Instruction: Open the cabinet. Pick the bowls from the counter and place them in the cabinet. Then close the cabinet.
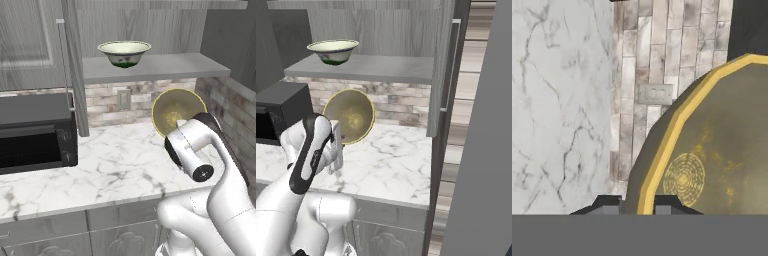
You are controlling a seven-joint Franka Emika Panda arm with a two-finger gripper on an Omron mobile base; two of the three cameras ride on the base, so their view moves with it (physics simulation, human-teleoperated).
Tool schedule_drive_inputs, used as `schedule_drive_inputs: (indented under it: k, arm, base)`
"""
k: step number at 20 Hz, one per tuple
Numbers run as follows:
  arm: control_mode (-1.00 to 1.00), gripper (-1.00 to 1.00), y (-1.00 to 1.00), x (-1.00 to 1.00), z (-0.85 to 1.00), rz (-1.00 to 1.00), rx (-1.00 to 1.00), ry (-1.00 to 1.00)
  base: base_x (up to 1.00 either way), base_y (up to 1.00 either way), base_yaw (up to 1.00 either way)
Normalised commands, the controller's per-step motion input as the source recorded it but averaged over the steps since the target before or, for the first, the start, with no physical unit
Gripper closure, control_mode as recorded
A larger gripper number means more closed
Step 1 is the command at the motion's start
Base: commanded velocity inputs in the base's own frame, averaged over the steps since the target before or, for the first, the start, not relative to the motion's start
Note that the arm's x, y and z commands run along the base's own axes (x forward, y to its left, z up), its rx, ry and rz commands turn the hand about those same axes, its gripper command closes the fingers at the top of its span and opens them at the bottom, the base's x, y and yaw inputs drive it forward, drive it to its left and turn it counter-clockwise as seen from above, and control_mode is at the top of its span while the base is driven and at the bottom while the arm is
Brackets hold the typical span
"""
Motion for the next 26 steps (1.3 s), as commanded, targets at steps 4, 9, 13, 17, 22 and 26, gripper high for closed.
schedule_drive_inputs:
  k: [4,9,13,17,22,26]
  arm:
    - [-1.00,1.00,-0.07,-0.37,0.56,0.00,0.00,-0.10]
    - [-1.00,1.00,-0.43,-0.17,0.53,0.00,0.12,-0.02]
    - [-1.00,1.00,-0.33,-0.23,0.72,0.00,0.19,0.00]
    - [-1.00,1.00,-0.08,-0.23,0.72,0.00,0.16,0.00]
    - [-1.00,1.00,-0.04,-0.06,0.66,0.00,0.13,0.05]
    - [-1.00,1.00,-0.07,-0.02,0.67,0.00,0.13,0.11]
  base:
    - [0.00,0.00,0.00]
    - [0.00,0.00,0.00]
    - [0.00,0.00,0.00]
    - [0.00,0.00,0.00]
    - [0.00,0.00,0.00]
    - [0.00,0.00,0.00]
